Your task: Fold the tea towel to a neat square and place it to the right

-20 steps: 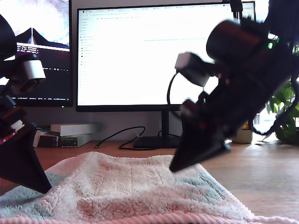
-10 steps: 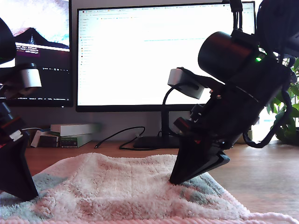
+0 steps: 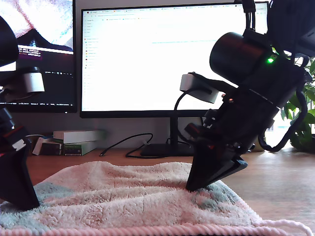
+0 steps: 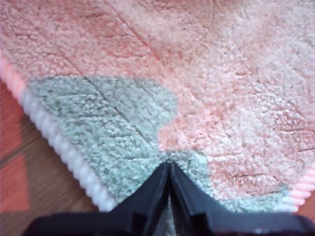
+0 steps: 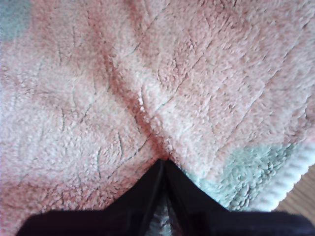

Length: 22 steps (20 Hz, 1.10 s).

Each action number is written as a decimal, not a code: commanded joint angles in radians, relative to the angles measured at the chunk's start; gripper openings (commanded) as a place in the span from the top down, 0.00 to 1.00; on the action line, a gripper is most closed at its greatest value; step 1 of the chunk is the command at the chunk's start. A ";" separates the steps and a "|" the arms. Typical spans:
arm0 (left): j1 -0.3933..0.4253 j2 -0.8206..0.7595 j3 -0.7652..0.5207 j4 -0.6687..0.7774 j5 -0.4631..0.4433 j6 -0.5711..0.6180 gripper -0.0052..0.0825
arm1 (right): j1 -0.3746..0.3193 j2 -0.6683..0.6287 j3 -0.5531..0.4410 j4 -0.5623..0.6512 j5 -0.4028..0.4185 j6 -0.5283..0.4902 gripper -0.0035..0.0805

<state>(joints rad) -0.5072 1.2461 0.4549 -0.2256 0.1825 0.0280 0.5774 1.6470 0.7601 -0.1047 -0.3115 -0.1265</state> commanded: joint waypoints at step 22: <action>0.000 -0.238 0.027 -0.037 0.124 0.187 0.97 | 0.002 -0.116 0.129 -0.199 -0.013 -0.051 0.97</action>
<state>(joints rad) -0.5072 1.0283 0.4812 -0.2611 0.2981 0.1970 0.5774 1.5654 0.8829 -0.3000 -0.3294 -0.1665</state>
